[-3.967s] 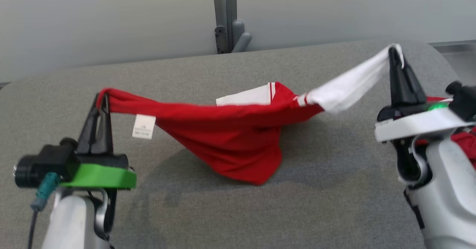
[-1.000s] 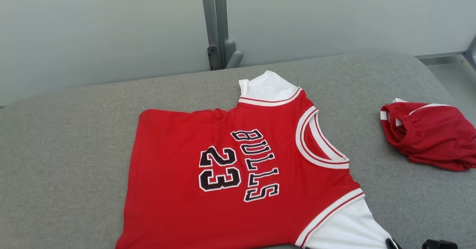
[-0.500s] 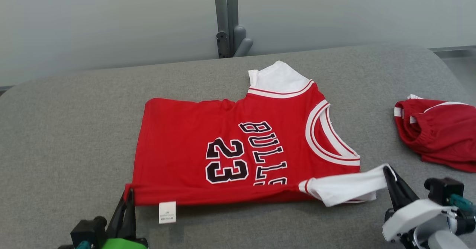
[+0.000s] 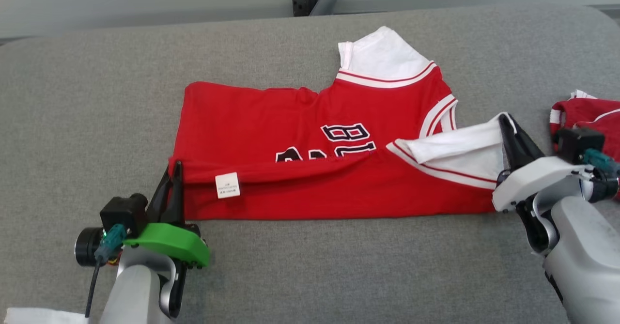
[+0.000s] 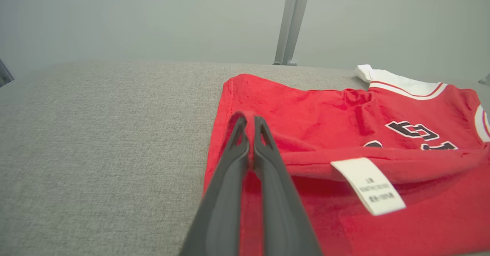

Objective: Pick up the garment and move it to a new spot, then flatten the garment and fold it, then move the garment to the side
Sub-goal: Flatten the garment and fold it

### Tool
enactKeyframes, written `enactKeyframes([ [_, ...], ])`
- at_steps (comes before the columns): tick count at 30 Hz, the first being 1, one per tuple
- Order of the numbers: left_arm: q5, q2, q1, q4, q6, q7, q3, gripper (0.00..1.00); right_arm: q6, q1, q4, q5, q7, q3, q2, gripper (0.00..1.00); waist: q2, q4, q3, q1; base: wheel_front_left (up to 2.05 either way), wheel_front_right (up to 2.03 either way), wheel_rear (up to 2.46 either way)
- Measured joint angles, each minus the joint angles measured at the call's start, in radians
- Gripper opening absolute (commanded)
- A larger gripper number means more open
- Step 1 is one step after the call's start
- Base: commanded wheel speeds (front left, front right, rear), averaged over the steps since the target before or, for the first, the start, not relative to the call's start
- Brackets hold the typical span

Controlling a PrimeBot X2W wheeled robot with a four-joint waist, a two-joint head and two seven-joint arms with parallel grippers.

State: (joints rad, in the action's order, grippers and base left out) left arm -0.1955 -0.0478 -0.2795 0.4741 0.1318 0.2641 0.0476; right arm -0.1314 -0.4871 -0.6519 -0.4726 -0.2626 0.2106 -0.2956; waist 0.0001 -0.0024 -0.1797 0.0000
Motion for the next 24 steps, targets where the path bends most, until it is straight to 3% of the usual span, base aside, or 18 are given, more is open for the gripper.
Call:
enactKeyframes([
  [9,0.018,0.0,-0.128,0.081,-0.007,0.0,0.008,0.0,0.0,-0.146,-0.091,0.019,0.0,0.023,-0.019,0.0,0.0,0.02,-0.1,0.0,0.0,0.0,0.0],
  [10,0.02,0.0,-0.137,0.094,-0.009,0.0,0.009,0.0,0.0,-0.158,-0.103,0.024,0.0,0.027,-0.02,0.11,0.0,0.022,-0.111,0.0,0.0,0.0,0.0],
  [11,0.021,-0.001,-0.146,0.109,-0.009,0.0,0.014,0.0,0.0,-0.168,-0.112,0.028,0.0,0.029,-0.018,0.85,0.0,0.025,-0.121,0.0,0.0,0.0,0.0],
  [12,0.02,-0.001,-0.154,0.122,-0.009,0.0,0.019,0.38,0.0,-0.178,-0.123,0.028,0.0,0.027,-0.014,1.0,-0.0001,0.028,-0.13,0.0,0.0,0.0,0.0],
  [13,0.02,0.0,-0.162,0.13,-0.009,0.0,0.023,1.0,0.0,-0.186,-0.136,0.027,0.0,0.026,-0.011,1.0,-0.0001,0.03,-0.139,0.0,0.0,0.0,0.0],
  [18,0.004,-0.001,-0.171,0.099,-0.032,0.0,0.029,1.0,0.0,-0.183,-0.079,0.042,0.0,-0.01,-0.007,1.0,-0.0001,0.042,-0.154,0.0,0.0,0.0,0.0],
  [24,-0.022,-0.001,-0.033,0.001,-0.068,0.0,0.02,1.0,0.0,0.006,0.09,0.074,0.0,-0.077,0.008,1.0,0.0,0.034,-0.115,0.0,0.0,0.0,0.0],
])
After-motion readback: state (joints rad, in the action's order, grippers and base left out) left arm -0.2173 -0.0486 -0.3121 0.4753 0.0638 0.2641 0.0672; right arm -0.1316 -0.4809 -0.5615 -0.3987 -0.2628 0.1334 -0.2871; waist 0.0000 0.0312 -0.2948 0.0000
